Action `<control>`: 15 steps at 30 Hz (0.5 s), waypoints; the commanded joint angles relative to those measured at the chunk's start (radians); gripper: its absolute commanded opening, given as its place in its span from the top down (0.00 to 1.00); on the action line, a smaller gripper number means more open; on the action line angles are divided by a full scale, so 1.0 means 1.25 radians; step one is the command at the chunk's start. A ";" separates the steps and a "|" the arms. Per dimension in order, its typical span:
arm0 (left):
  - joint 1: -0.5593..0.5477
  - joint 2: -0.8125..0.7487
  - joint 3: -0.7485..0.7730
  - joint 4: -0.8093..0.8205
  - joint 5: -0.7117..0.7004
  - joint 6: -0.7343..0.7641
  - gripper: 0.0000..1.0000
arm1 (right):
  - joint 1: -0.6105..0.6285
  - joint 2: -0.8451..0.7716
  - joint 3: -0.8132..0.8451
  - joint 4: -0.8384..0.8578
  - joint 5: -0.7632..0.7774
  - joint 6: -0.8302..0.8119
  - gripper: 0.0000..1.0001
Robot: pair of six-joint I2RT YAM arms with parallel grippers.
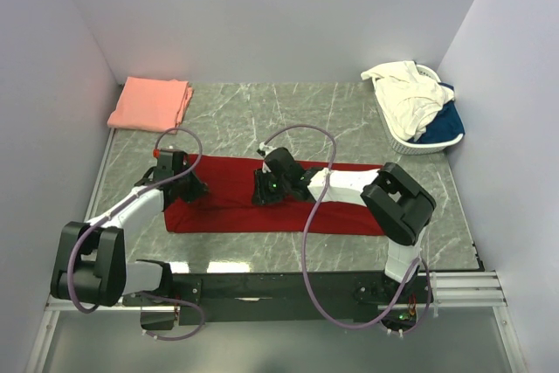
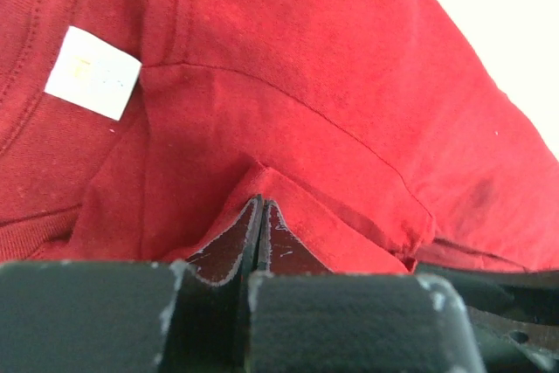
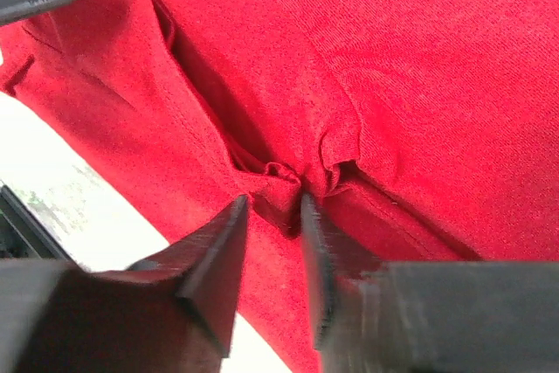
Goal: Fold and stack the t-shirts
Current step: Fold the tshirt
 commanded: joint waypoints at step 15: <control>0.002 -0.094 0.006 -0.029 0.023 0.021 0.99 | -0.018 -0.127 0.027 -0.083 0.167 0.018 0.55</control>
